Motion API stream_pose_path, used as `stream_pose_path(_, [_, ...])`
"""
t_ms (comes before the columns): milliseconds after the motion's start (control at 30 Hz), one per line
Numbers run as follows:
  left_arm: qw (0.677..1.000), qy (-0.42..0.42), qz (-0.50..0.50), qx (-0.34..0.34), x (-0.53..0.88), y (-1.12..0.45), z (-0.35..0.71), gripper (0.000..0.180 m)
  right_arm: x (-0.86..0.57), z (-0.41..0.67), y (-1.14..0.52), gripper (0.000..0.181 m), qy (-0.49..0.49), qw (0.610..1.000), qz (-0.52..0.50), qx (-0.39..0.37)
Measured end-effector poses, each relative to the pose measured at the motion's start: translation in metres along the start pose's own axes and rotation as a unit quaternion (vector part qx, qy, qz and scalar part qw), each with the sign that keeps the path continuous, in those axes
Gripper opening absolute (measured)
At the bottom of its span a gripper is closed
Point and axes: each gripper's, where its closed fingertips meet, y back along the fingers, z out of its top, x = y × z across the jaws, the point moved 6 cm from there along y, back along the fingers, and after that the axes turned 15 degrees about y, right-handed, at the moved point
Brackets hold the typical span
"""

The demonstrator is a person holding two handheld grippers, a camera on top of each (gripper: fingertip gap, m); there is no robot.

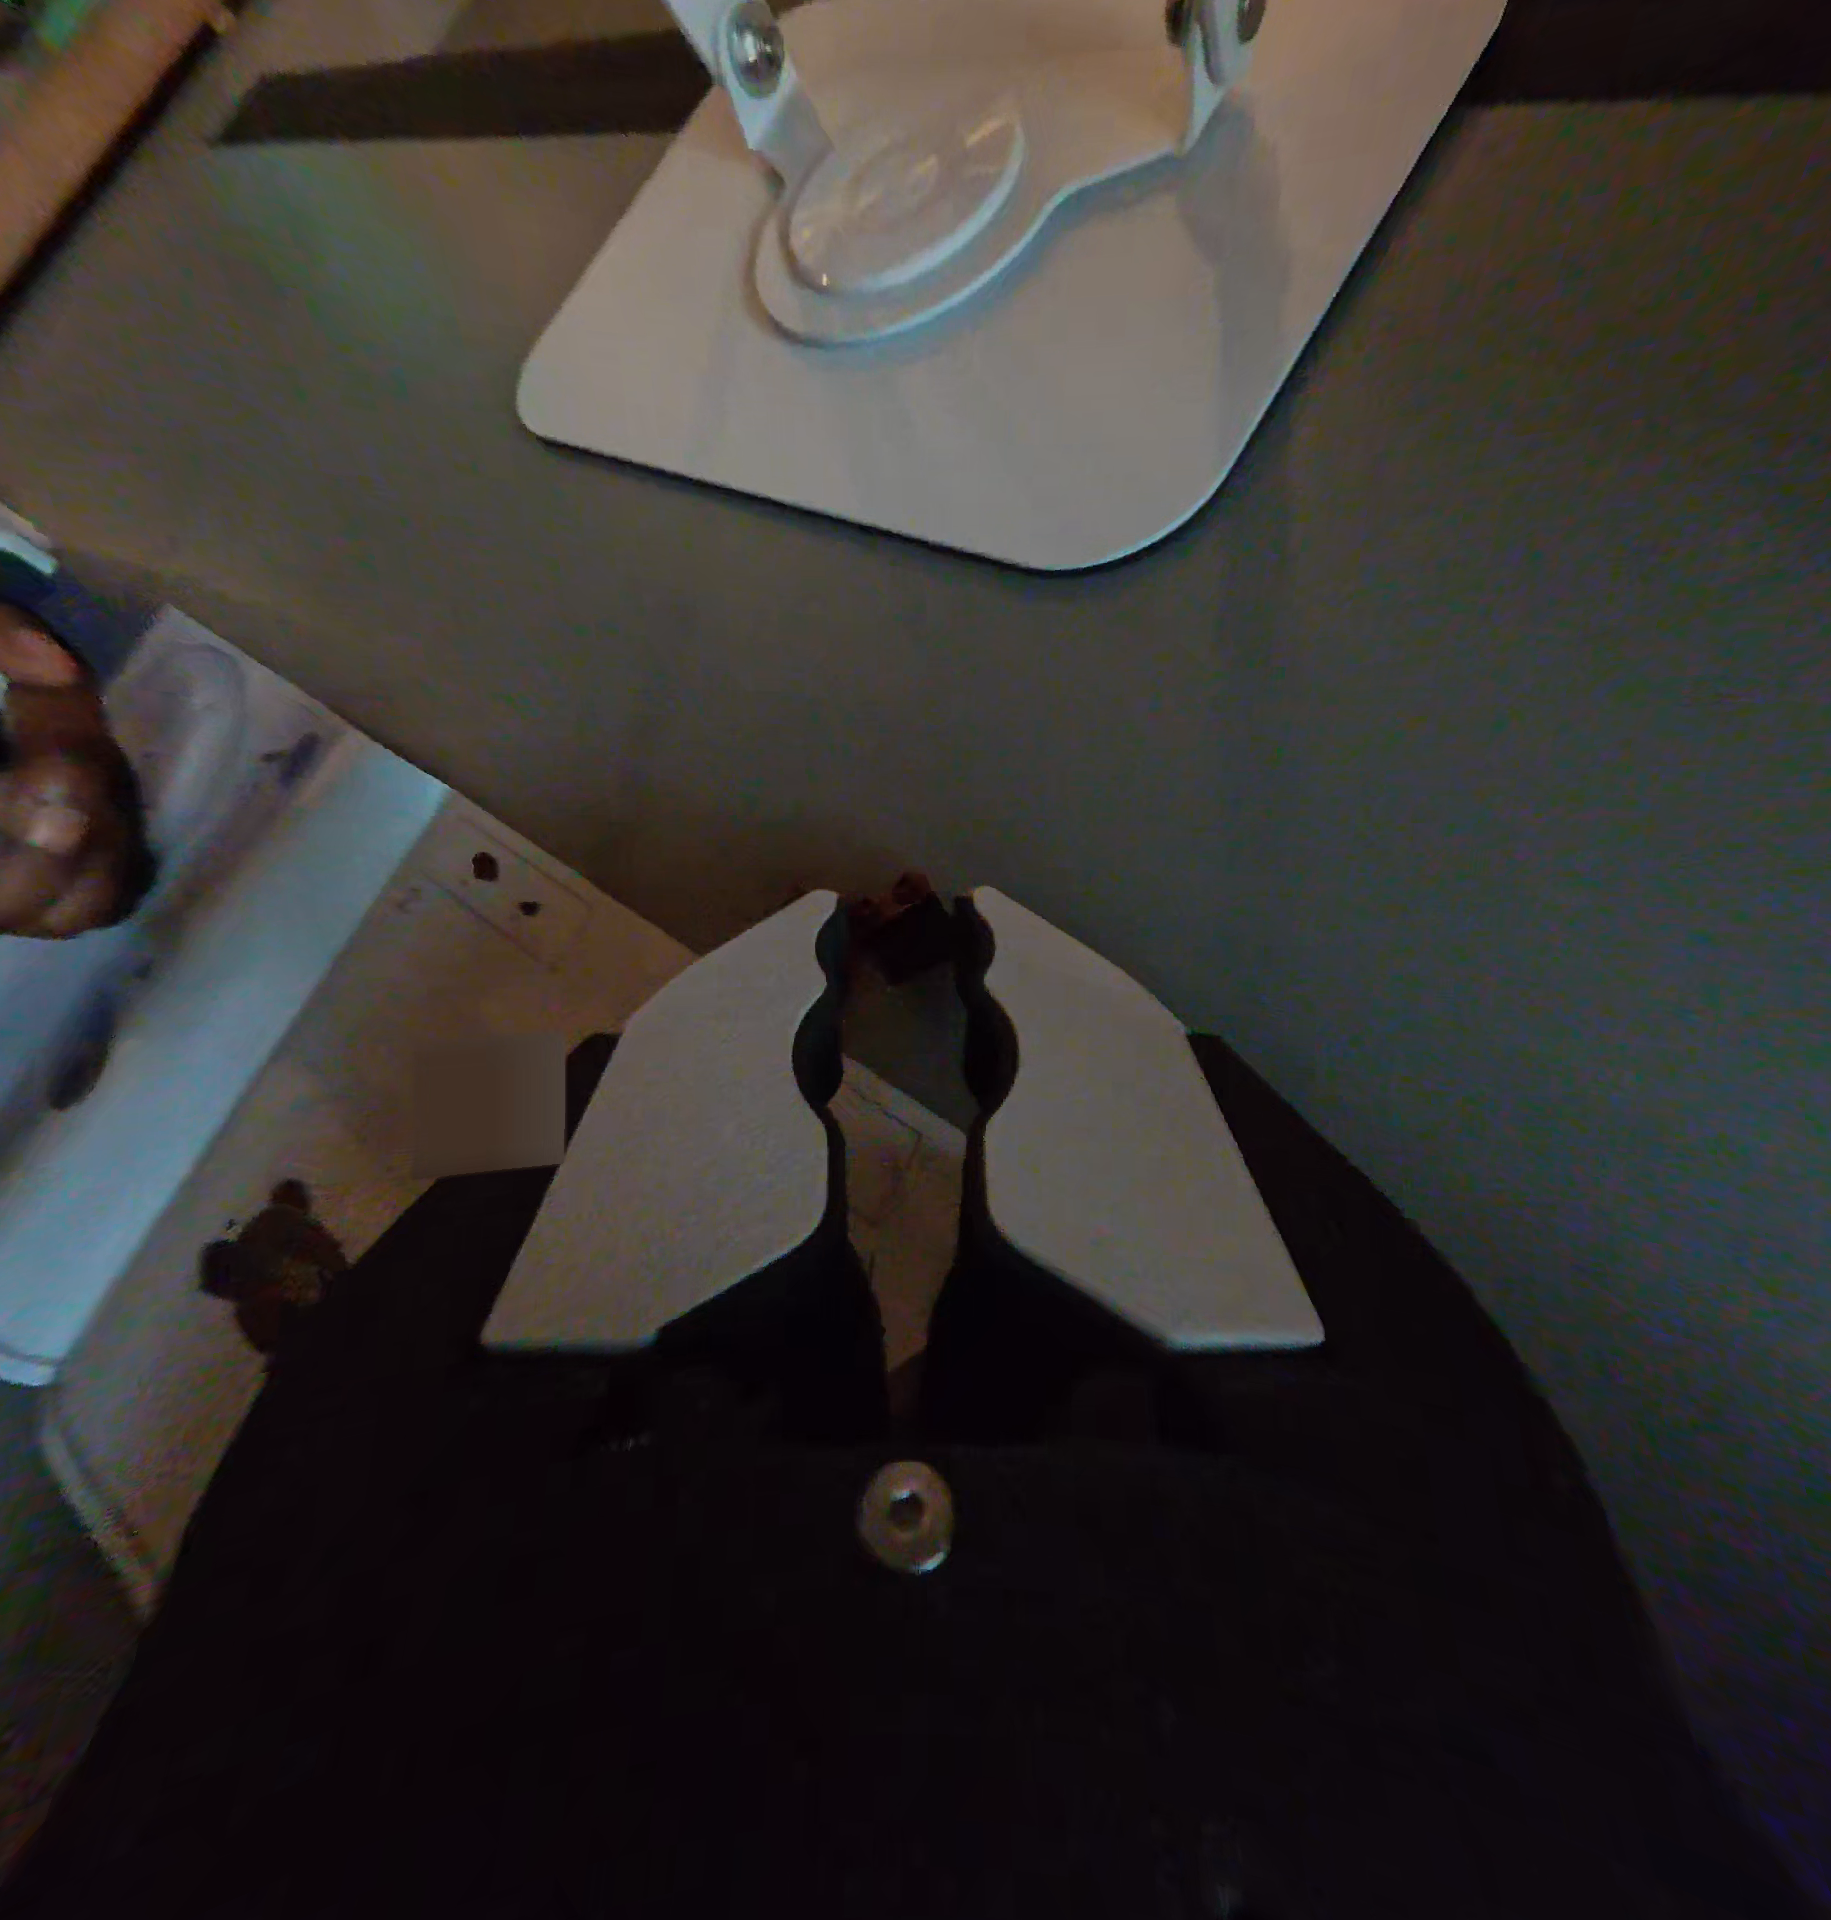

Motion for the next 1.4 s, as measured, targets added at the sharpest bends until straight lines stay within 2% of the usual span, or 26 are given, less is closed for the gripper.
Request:
stream_pose_path(267, [1.0, 0.0, 0.001, -0.001, -0.001, 0.001, 0.0, 0.117, -0.002, -0.009, 0.012, 0.018, 0.011, 1.0, -0.013, 0.007])
stream_pose_path(667, [1.0, -0.002, 0.002, 0.003, 0.0, 0.0, 0.0, 0.117, 0.002, -0.019, 0.03, 0.019, 0.087, 0.994, -0.056, 0.022])
stream_pose_path(800, [1.0, -0.013, 0.002, 0.001, -0.002, -0.001, -0.001, 0.117, 0.031, 0.005, 0.034, 0.018, 0.032, 0.997, 0.063, -0.04])
stream_pose_path(867, [1.0, -0.02, -0.005, -0.002, -0.006, -0.002, -0.001, 0.116, 0.053, 0.02, 0.037, 0.018, -0.013, 0.984, 0.163, -0.072])
stream_pose_path(933, [1.0, -0.025, -0.01, 0.003, -0.008, -0.004, -0.001, 0.116, 0.068, 0.031, 0.039, 0.018, -0.031, 0.972, 0.219, -0.083])
stream_pose_path(1100, [1.0, -0.022, -0.006, -0.009, -0.006, -0.001, 0.0, 0.116, 0.072, 0.029, 0.03, 0.018, 0.01, 0.98, 0.195, -0.045])
stream_pose_path(1400, [1.0, -0.018, -0.006, -0.006, -0.006, -0.002, 0.0, 0.116, 0.063, 0.0, 0.003, 0.019, -0.024, 0.976, 0.208, 0.061])
